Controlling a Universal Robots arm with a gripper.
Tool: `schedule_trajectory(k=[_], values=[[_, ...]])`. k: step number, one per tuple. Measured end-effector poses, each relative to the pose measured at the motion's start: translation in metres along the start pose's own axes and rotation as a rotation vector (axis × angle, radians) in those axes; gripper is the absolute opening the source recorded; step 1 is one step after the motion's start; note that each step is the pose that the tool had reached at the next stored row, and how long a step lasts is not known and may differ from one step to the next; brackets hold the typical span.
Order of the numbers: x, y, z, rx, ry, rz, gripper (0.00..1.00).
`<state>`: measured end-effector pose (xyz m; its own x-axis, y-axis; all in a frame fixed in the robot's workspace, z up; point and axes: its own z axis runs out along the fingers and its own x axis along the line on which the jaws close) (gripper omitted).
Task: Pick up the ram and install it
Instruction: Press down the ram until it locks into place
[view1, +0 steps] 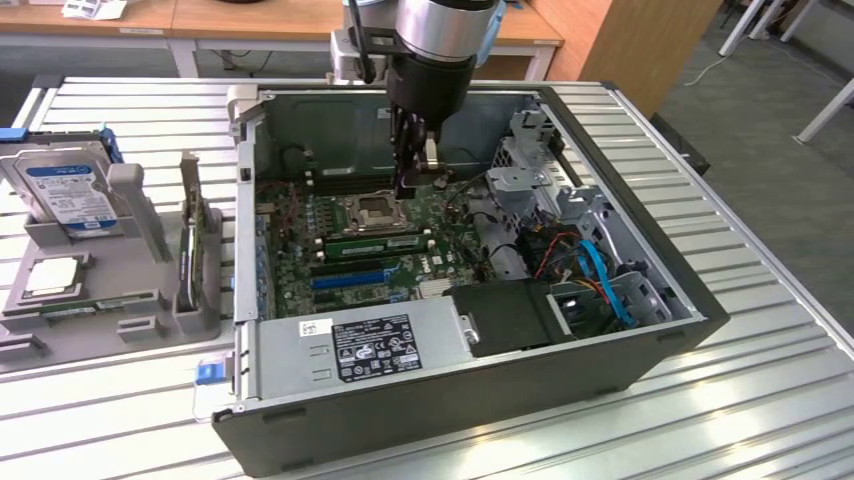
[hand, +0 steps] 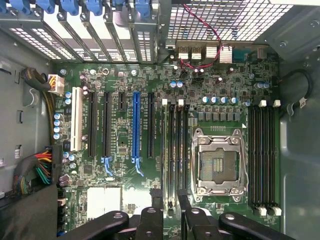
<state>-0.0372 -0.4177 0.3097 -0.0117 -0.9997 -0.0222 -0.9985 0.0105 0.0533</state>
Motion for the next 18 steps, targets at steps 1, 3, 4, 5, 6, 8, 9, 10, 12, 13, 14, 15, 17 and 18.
schedule_trajectory(k=[1,3,4,5,6,8,9,10,12,13,14,15,17,18], values=[[0.0,0.0,0.0,0.0,0.0,0.0,0.25],[0.0,0.0,0.0,0.0,0.0,0.0,0.17],[0.0,0.0,0.0,0.0,0.0,0.0,0.11],[0.0,0.0,0.0,0.0,0.0,0.0,0.11],[0.0,0.0,0.0,0.0,0.0,0.0,0.1],[0.0,0.0,0.0,0.0,0.0,0.0,0.1],[0.0,0.0,0.0,0.0,-0.0001,0.0,0.1],[0.0,0.0,0.0,0.0,0.0,0.0,0.1],[0.0,-0.0015,-0.0001,0.0,0.0001,0.0,0.1],[0.0,-0.003,-0.0002,0.0,0.0001,0.0,0.1],[0.0,-0.0049,-0.0003,0.0,0.0001,0.0,0.1],[0.0,-0.0067,-0.0004,0.0,0.0,0.0,0.1],[0.0,-0.0107,-0.0006,0.0,0.0,0.0,0.1],[0.0,-0.0128,-0.0007,0.0,0.0001,0.0,0.1]])
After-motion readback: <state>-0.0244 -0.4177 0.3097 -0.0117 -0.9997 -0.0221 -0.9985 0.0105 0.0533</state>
